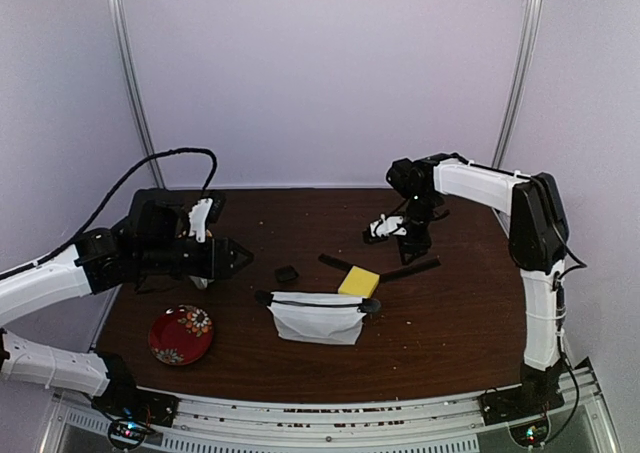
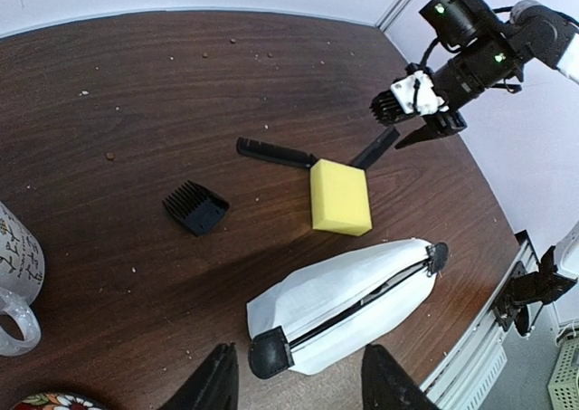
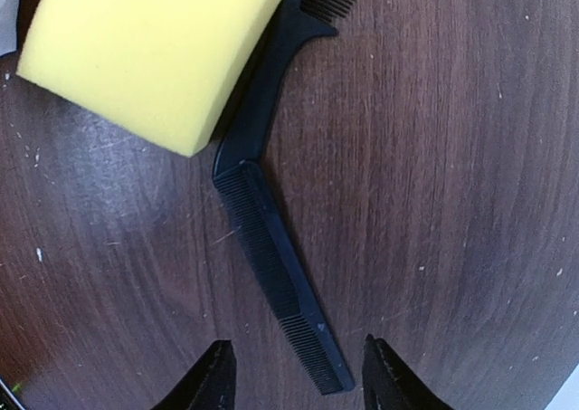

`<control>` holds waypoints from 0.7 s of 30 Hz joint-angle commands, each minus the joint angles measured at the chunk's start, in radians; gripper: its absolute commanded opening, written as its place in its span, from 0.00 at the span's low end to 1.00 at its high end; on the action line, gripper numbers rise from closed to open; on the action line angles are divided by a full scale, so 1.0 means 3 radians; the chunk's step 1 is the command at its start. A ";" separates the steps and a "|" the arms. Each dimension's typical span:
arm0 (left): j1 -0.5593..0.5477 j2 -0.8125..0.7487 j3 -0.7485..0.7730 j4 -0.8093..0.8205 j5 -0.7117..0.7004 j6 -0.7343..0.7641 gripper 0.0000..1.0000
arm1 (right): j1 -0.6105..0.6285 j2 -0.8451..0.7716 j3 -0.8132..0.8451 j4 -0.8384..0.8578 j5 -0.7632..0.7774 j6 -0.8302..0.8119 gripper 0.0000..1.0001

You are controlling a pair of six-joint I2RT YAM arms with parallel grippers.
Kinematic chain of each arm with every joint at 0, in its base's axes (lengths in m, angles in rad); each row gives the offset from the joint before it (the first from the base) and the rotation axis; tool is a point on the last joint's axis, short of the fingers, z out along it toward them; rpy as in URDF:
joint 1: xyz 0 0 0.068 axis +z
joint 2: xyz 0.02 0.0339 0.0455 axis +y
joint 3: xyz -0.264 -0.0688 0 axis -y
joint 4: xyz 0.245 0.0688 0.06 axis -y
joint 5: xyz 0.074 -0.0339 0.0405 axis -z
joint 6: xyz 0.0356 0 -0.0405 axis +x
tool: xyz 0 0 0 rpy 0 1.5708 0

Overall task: Sort the hair-cutting tools
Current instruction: Pick up the comb from the center of the board.

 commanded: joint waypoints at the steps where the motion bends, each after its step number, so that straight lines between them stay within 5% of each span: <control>1: -0.0024 -0.0133 -0.0108 0.0013 -0.0074 -0.0035 0.49 | 0.0067 0.0243 0.0268 -0.0255 0.0066 -0.0323 0.48; 21: -0.0034 -0.0311 -0.0203 -0.0089 -0.0192 -0.0126 0.50 | 0.0272 0.0727 0.0454 -0.0268 0.0285 -0.0441 0.47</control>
